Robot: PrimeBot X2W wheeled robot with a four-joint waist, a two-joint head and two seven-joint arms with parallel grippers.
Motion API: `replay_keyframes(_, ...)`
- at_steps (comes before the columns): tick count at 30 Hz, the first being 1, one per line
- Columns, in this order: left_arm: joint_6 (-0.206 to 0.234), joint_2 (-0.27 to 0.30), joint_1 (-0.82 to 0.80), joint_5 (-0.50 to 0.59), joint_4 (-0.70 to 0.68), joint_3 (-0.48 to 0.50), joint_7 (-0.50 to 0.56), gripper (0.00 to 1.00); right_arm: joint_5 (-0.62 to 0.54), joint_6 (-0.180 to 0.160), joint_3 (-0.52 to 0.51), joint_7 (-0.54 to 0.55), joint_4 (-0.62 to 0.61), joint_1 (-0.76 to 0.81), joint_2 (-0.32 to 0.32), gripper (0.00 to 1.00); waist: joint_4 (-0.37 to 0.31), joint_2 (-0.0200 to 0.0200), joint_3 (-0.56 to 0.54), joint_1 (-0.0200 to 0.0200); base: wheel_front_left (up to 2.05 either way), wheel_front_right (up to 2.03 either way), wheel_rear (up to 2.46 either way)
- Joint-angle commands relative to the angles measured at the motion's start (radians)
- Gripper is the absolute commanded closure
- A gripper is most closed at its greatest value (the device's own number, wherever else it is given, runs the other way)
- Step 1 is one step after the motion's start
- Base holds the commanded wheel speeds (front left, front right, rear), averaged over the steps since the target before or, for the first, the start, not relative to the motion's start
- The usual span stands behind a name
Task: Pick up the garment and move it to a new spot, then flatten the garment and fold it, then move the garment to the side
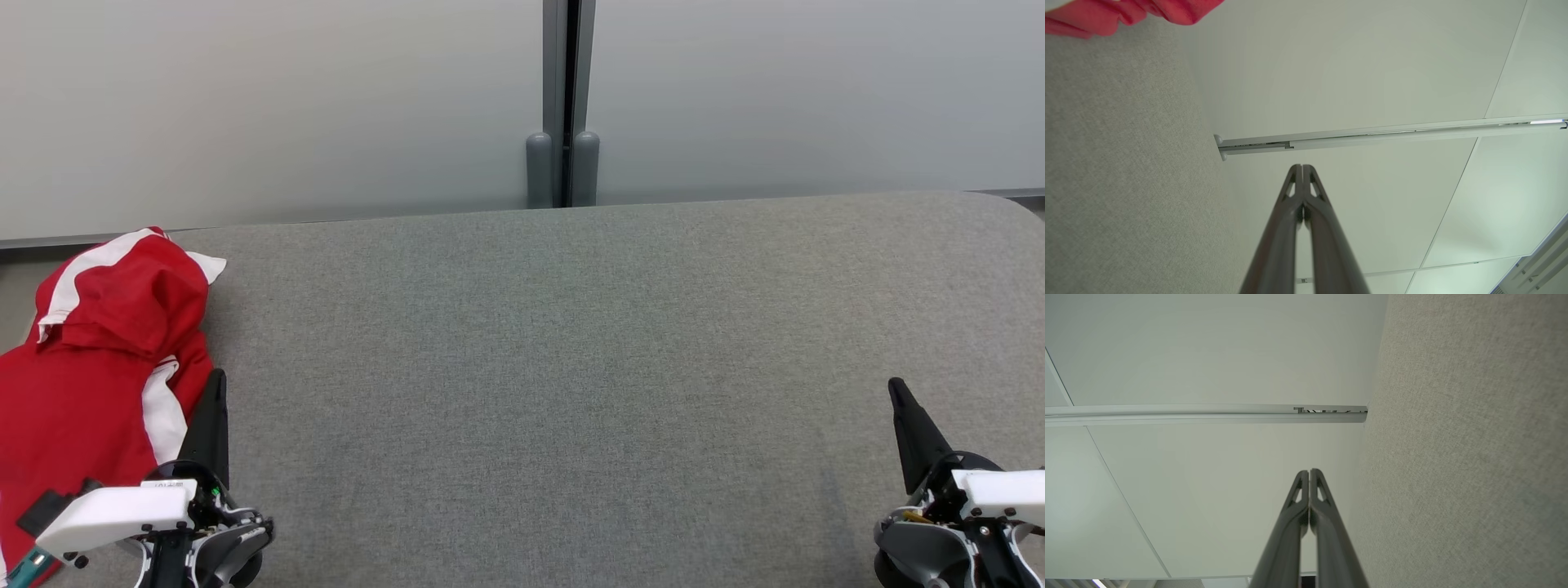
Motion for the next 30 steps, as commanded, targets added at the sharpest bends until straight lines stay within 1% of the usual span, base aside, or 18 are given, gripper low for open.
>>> replay_keyframes(1,-0.004,0.006,-0.012,-0.001,0.0,0.002,0.002,1.0,0.002,0.0,-0.001,0.003,0.002,-0.005,-0.009,1.0,0.0,0.0,0.0,0.0,0.0,0.0,0.0)
replay_keyframes(7,-0.004,0.006,-0.012,-0.001,0.0,0.002,0.002,1.0,0.002,0.0,-0.001,0.003,0.002,-0.005,-0.009,1.0,0.0,0.0,0.0,0.0,0.0,0.0,0.0)
replay_keyframes(8,0.0,0.0,0.0,0.0,0.0,0.0,0.0,0.0,0.0,0.0,0.0,0.0,0.0,0.0,0.0,0.0,0.0,0.0,0.0,0.0,0.0,0.0,0.0)
replay_keyframes(11,0.0,-0.008,0.02,0.001,0.02,-0.003,-0.002,0.0,0.0,0.0,0.002,-0.002,0.02,0.019,0.01,0.0,0.0,0.0,0.0,0.0,0.0,0.0,0.0)
replay_keyframes(16,0.0,-0.007,0.03,0.012,0.009,-0.022,-0.028,0.0,-0.012,0.0,0.017,-0.028,0.003,0.034,0.008,0.0,0.0,0.0,0.0,0.0,0.0,0.0,0.0)
replay_keyframes(22,0.004,-0.005,0.043,0.068,-0.004,-0.045,-0.063,0.0,-0.099,0.0,0.033,-0.063,-0.022,0.053,0.007,0.0,0.001,0.0,-0.001,0.0,0.0,0.0,0.0)
replay_keyframes(30,0.016,-0.004,0.058,0.208,-0.021,-0.067,-0.099,0.0,-0.28,0.0,0.047,-0.099,-0.063,0.07,0.005,0.0,0.004,0.0,-0.003,0.0,0.0,0.0,0.0)
